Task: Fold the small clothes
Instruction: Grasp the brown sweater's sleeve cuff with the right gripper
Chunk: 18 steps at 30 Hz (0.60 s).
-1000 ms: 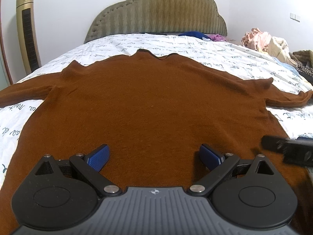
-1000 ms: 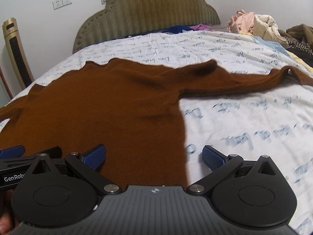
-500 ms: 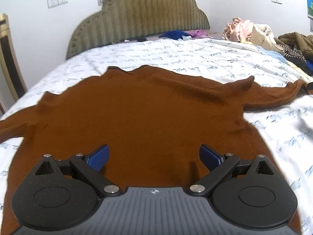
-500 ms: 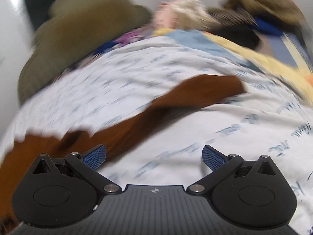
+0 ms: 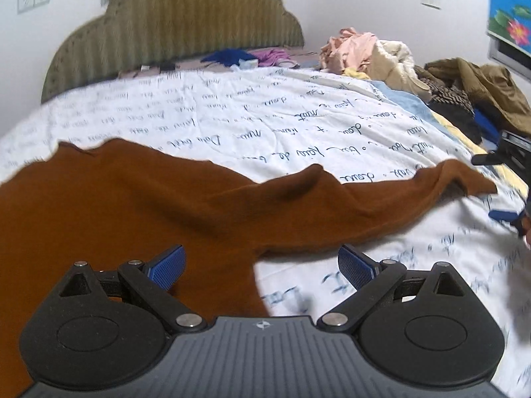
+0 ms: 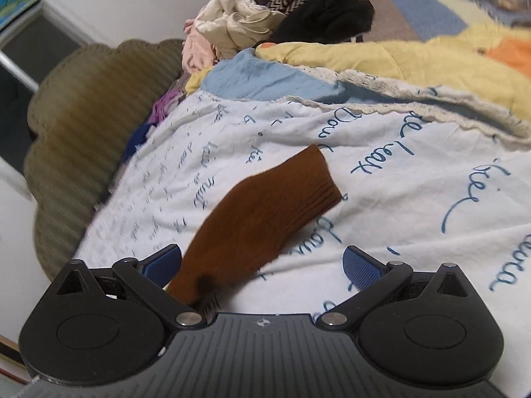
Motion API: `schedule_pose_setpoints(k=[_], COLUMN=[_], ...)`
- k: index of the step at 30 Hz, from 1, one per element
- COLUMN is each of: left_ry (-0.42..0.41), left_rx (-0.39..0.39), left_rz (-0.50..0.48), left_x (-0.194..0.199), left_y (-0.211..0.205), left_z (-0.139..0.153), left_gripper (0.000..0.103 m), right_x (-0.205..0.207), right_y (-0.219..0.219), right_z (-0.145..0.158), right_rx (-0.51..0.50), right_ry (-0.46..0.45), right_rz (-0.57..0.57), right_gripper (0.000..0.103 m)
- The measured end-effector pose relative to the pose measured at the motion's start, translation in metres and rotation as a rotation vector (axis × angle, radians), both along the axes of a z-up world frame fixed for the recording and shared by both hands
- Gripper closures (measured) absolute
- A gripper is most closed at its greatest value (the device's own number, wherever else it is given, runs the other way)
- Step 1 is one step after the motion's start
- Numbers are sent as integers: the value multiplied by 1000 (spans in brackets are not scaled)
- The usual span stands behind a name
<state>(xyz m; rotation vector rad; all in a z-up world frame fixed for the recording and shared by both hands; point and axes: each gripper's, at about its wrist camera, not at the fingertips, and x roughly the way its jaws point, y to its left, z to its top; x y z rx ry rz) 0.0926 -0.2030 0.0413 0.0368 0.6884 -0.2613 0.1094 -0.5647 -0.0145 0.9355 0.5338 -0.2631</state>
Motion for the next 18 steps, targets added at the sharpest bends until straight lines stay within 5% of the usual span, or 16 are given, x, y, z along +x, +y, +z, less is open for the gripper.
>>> schedule_pose_setpoints(k=[6,12,14,18], left_ry=[32,78,90,82], left_rx=[-34,-101,-131,-178], left_rz=[54,96,115,133], left_x=[22,36,36,31], left_y=[-17,-12,-5,4], left_z=[-17,-27,-29,-28], left_gripper=[4,4,4,4], right_x=[-2,1,3,4], right_y=[-17,-25,-26,-24], right_z=[-10,-22,-25,-27], right_rx=[89,133,127,108], right_ry=[-104,-127,-122,-147], right_rz=[-8,8,5,13], right_gripper=[24,66,87,91])
